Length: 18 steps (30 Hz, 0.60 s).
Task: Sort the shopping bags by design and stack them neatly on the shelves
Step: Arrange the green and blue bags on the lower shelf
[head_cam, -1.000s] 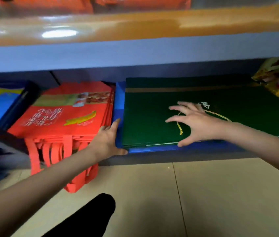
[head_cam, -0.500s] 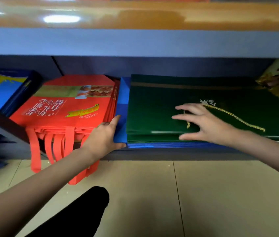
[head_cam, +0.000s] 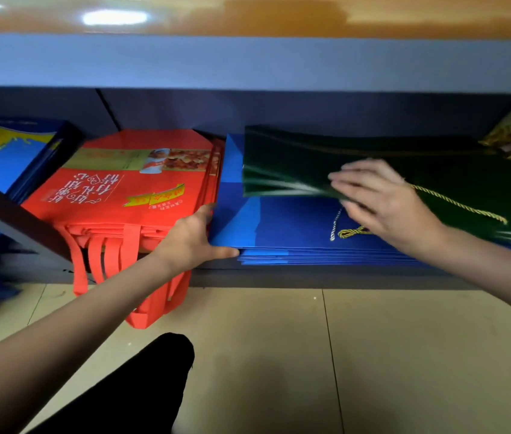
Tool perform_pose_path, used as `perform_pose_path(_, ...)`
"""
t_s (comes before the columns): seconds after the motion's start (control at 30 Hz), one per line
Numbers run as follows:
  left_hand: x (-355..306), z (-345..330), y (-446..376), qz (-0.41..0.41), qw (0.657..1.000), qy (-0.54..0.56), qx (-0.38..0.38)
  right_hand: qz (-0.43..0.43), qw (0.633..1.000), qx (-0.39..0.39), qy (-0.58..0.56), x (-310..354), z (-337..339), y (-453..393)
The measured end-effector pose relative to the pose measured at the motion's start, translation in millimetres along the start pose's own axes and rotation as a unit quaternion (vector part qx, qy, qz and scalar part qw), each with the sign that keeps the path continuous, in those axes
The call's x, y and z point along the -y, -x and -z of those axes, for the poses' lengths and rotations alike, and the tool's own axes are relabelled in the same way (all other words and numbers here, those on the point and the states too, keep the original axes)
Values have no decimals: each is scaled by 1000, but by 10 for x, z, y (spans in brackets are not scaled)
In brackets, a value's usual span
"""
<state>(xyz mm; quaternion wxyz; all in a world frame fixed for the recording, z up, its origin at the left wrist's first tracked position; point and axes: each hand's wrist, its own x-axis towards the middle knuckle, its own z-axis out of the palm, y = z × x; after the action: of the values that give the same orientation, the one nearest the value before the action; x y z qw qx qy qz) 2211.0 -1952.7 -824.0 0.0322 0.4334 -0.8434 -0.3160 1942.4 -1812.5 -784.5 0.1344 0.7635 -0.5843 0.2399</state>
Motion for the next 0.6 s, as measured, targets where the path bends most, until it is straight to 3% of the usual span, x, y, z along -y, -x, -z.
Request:
perform_pose_path(0.17, 180, -67, 17, -27, 996, 81, -9, 33, 994, 79, 72, 416, -391, 46)
perform_pose_path(0.33, 239, 21, 9, -4, 966, 254, 43, -69, 969, 226, 71, 507, -604, -13)
perform_pose_path(0.47, 220, 54, -19, -34, 978, 187, 88, -177, 943, 283, -8, 474, -541, -7)
perform_pose_path(0.6, 63, -101, -126, -11, 991, 81, 108, -202, 938, 281, 1, 303, -402, 93)
